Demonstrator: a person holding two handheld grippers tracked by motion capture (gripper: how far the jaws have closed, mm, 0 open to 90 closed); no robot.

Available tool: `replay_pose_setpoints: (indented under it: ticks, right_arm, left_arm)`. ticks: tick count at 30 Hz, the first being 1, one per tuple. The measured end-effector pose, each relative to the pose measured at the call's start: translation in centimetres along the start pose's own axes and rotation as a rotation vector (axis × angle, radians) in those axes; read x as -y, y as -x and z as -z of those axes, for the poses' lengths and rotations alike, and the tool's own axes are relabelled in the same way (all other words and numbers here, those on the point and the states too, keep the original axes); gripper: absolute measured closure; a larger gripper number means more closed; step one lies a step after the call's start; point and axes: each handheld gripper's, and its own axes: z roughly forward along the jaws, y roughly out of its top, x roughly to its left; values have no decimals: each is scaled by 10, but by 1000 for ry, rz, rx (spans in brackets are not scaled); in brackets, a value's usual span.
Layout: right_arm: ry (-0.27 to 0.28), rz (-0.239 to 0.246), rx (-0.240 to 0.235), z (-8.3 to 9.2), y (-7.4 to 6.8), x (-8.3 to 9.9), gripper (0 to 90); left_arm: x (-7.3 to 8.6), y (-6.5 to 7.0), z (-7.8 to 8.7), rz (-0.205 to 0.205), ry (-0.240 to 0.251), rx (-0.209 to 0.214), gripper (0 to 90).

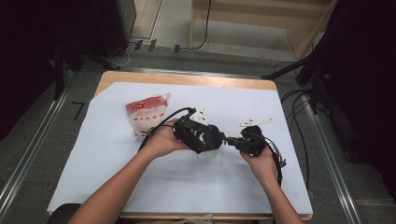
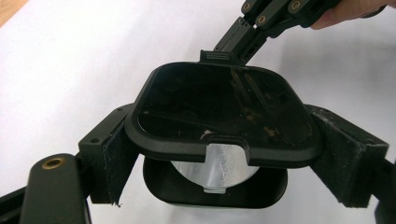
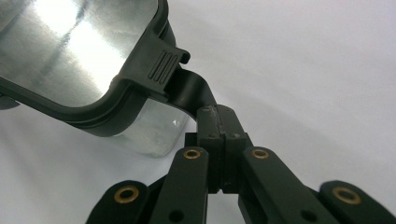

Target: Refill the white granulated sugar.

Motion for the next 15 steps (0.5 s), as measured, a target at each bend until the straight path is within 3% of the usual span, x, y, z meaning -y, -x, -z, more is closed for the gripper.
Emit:
replay_pose_setpoints:
  ticks: [15]
  right_arm:
    - [5,-9,-8,0,1,1,900]
  left_arm:
    - [-28,0,-1,-4,8,8,178]
